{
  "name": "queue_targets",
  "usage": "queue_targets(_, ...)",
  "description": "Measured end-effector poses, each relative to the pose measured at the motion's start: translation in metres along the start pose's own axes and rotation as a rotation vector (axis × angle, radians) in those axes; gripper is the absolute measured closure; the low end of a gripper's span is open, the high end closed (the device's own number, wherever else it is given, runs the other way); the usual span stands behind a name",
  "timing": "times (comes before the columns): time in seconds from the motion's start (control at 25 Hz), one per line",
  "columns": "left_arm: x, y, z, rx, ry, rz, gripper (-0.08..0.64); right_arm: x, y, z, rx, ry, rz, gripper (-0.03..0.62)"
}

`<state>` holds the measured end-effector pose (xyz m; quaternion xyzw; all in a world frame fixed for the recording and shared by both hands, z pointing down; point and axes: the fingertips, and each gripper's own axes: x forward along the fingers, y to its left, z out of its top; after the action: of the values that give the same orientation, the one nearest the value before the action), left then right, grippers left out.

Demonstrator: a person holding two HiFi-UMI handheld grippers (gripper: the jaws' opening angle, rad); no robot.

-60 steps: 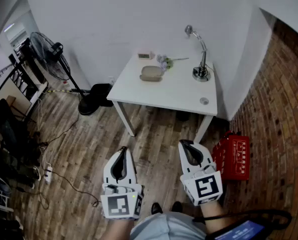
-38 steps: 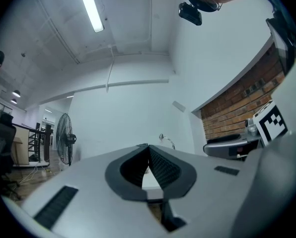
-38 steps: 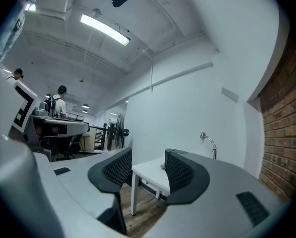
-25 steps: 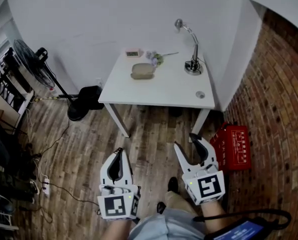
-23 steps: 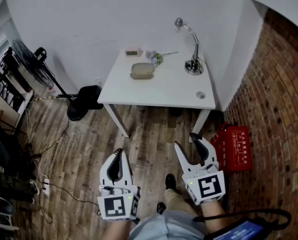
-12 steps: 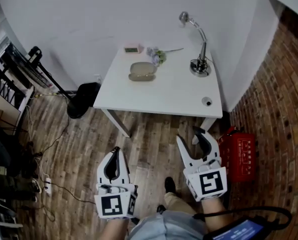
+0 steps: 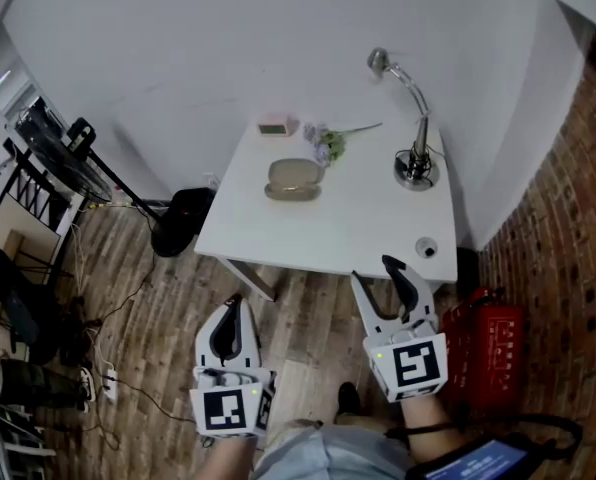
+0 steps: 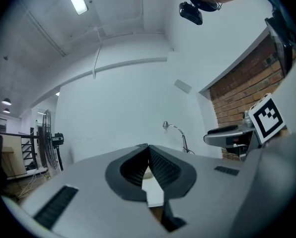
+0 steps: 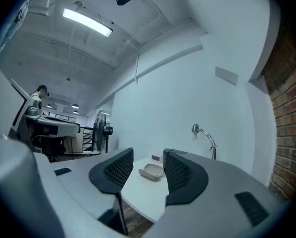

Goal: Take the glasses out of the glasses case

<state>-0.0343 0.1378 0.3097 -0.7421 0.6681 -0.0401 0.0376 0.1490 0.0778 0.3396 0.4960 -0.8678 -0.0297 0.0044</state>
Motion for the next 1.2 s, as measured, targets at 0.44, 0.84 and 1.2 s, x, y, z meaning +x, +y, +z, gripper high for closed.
queue_targets(0.44, 0.057, 0.023, -0.008, -0.009, 0.011, 0.025, 0.554, 0.065, -0.016, -0.006, 0.011, 0.011, 0.034, 0.391)
queue_targets(0.84, 0.14, 0.093, -0.049, -0.072, 0.033, 0.035, 0.554, 0.168, -0.006, -0.038, -0.027, 0.061, 0.063, 0.388)
queue_targets(1.2, 0.234, 0.181, -0.052, -0.097, 0.007, -0.006, 0.554, 0.286, -0.004, -0.024, -0.053, 0.069, 0.014, 0.388)
